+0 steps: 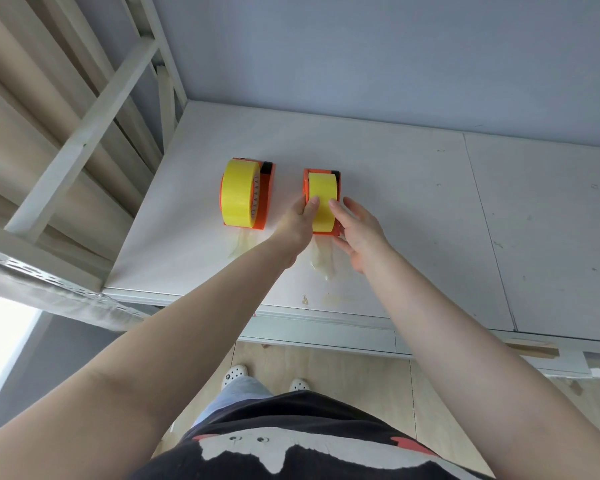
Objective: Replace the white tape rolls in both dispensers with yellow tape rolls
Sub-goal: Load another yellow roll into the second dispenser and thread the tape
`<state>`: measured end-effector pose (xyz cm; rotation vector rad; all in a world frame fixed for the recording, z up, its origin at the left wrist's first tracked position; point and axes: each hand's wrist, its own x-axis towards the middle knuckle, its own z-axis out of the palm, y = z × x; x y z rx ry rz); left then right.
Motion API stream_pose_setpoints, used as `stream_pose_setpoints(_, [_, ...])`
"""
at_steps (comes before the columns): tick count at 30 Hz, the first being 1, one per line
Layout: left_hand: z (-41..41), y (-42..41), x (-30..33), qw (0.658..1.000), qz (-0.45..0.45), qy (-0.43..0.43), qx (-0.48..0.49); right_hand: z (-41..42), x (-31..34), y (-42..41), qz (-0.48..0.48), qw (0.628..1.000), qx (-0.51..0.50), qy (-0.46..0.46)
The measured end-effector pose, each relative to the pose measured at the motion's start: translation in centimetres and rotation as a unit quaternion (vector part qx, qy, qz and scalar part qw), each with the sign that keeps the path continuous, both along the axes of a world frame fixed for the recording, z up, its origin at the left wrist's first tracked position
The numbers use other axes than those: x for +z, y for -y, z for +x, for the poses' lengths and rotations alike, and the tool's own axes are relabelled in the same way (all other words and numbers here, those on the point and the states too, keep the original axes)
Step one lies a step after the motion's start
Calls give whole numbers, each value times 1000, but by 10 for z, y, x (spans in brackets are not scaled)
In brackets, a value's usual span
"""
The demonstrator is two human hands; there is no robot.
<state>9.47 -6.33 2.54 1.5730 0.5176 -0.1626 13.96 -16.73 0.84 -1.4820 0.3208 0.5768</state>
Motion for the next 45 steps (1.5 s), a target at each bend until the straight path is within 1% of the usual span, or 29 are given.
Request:
stream_pose_setpoints(3, [-3, 3, 2, 1000, 0, 6, 6, -6, 4, -2, 15, 1000, -6, 11])
stream_pose_setpoints(7, [-3, 1, -4, 1000, -9, -10, 11, -10, 2, -4, 0, 1000, -11, 26])
stream_pose_setpoints(11, [-3, 1, -6, 1000, -6, -25, 2, -9, 0, -3, -1, 1000, -9, 12])
stream_pose_setpoints(13, [-3, 1, -6, 1000, -5, -23, -5, -9, 0, -3, -4, 1000, -1, 7])
stream_pose_setpoints(17, [-6, 0, -7, 1000, -2, -16, 12, -8, -5, -1, 14, 999, 25, 14])
stream_pose_setpoints(20, [-20, 0, 0, 1000, 17, 20, 12, -9, -3, -3, 12, 999, 12, 29])
stream_pose_setpoints(22, [-34, -7, 8, 994, 66, 80, 26, -9, -4, -5, -10, 999, -3, 48])
stream_pose_setpoints(25, [-51, -38, 20, 961, 153, 200, 112, -8, -2, -7, -30, 997, -9, 73])
stream_pose_setpoints(26, [-53, -54, 20, 949, 175, 216, 148, -5, -4, -8, -38, 996, -10, 84])
stream_pose_setpoints(27, [-52, -72, 16, 941, 187, 213, 182, -4, -2, -10, -49, 994, -12, 95])
stream_pose_setpoints(28, [-49, -90, 11, 943, 183, 187, 206, -1, -2, -13, -61, 993, -11, 105])
stream_pose_setpoints(30, [-43, -116, 1, 965, 134, 93, 206, 1, -2, -20, -77, 991, -4, 110])
stream_pose_setpoints(32, [-37, -126, -7, 986, 61, 1, 153, 0, -1, -25, -79, 992, 3, 97])
stream_pose_setpoints(33, [-35, -127, -11, 992, 28, -18, 124, 0, -3, -26, -86, 992, 5, 92])
stream_pose_setpoints(34, [-32, -127, -16, 995, 3, -16, 102, 0, -5, -26, -90, 992, 7, 89])
stream_pose_setpoints(36, [-29, -125, -24, 997, -23, 21, 73, -1, -8, -26, -76, 994, 3, 79])
stream_pose_setpoints(40, [-32, -118, -25, 997, -26, 49, 58, -1, -13, -35, -45, 993, 3, 108])
stream_pose_setpoints(45, [-32, -123, -26, 997, -31, 56, 44, 2, -9, -33, -54, 993, 15, 99])
